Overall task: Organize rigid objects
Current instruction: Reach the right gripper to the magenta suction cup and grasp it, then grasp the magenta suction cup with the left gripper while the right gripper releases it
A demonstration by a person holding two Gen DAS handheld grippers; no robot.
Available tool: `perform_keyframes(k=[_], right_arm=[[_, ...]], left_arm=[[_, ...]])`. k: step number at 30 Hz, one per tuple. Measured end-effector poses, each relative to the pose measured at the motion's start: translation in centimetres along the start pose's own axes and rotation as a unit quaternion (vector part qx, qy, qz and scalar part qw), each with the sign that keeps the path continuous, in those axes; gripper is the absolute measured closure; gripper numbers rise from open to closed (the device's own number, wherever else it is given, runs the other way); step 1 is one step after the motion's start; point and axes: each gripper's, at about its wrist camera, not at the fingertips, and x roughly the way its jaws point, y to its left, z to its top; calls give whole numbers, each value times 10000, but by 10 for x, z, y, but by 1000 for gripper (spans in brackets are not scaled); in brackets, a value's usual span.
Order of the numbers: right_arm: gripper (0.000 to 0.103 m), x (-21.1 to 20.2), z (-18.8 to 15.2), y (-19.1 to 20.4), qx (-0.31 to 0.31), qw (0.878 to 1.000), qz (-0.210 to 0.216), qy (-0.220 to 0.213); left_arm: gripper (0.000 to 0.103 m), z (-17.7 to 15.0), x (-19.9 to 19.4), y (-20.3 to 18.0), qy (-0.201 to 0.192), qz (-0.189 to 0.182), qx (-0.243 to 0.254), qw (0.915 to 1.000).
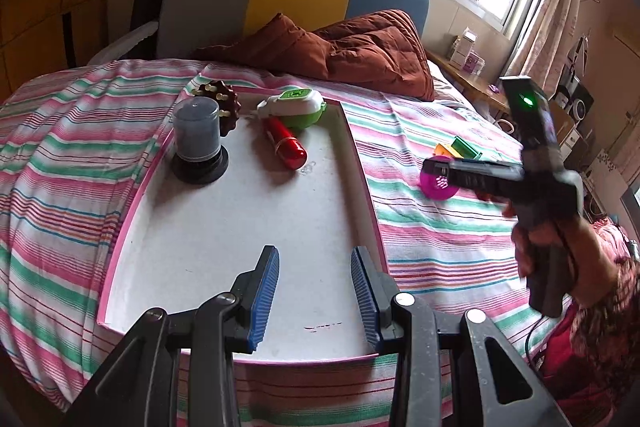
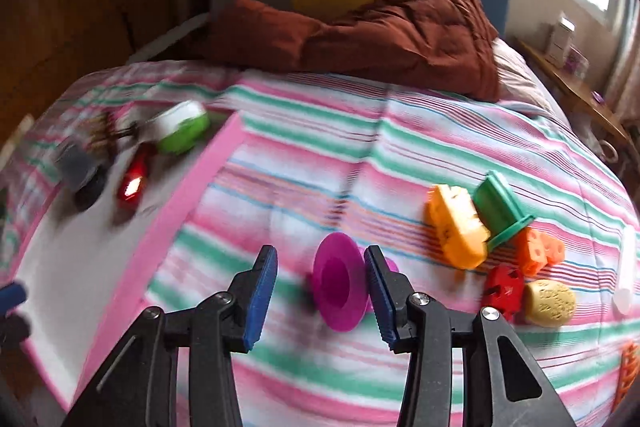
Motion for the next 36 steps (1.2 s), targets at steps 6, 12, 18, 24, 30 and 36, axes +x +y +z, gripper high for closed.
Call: perform_keyframes(k=[6, 12, 18, 24, 30, 36], right_arm=[[55, -26, -35, 10, 358, 9937, 1021, -294], [55, -39, -57, -6, 1014, 9872, 1143, -451], [55, -44, -81, -49, 2113, 9718, 905, -529], [53, -30, -80, -50, 1876, 9788, 798, -201], [59, -1, -64, -33, 1255, 9876, 937, -141], [75, -9, -55, -26, 967, 9887, 1109, -272]], left_arm=[[66, -2, 5, -9, 104, -49, 122, 9999], [66, -2, 6, -20, 126, -80, 255, 9996], [66, 3, 9, -43, 151, -183, 570, 9981], [66, 4, 10, -77, 80, -362, 933, 9950], [66, -1, 13, -76, 190, -250, 897, 9955], [66, 2, 14, -65, 147, -159, 710, 9972]])
